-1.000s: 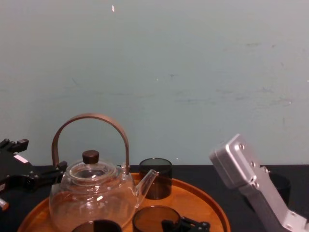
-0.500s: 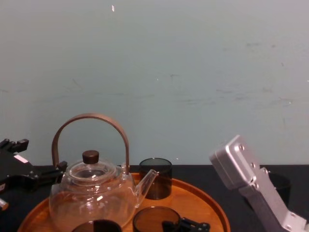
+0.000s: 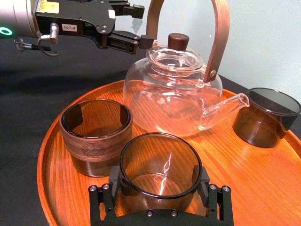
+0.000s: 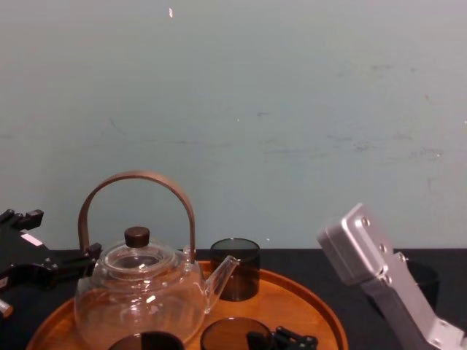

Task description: Pick up the glass from the table and place it on the tray.

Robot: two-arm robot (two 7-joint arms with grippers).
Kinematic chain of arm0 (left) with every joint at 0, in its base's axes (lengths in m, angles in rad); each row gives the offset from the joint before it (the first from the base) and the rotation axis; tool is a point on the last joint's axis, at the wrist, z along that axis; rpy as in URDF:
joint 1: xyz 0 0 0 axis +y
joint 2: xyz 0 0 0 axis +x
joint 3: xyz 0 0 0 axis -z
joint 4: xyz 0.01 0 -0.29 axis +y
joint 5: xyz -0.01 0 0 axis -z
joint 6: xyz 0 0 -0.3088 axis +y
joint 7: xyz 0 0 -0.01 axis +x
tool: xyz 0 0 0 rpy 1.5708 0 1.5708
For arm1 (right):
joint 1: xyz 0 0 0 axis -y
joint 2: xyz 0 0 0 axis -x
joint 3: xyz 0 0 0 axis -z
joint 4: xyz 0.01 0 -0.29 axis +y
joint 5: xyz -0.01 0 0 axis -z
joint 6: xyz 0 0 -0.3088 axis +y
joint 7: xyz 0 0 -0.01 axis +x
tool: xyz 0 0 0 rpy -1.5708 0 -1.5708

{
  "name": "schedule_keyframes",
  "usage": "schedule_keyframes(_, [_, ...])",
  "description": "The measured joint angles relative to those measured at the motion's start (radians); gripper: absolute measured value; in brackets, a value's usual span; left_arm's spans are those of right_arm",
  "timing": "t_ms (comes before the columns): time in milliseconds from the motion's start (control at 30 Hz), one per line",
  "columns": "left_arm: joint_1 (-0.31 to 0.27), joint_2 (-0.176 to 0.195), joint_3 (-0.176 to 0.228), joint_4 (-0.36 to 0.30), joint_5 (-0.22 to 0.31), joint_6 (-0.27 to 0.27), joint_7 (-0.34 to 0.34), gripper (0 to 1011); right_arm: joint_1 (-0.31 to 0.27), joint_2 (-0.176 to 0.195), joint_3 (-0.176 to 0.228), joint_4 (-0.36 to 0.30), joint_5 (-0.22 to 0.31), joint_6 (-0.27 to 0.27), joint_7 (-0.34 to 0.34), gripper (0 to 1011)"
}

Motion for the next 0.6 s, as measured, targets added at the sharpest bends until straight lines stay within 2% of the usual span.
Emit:
schedule_keyframes(300, [0.000,0.000,0.000,0.000,0.000,0.000,0.000,1010,-0.015,0.019,0.012,-0.023,0.041,0.023,0.030,1002])
schedule_keyframes(600, [0.000,0.000,0.000,0.000,0.000,0.000,0.000,1009,-0.058,0.076,0.015,-0.090,0.045,0.056,0.026,1002])
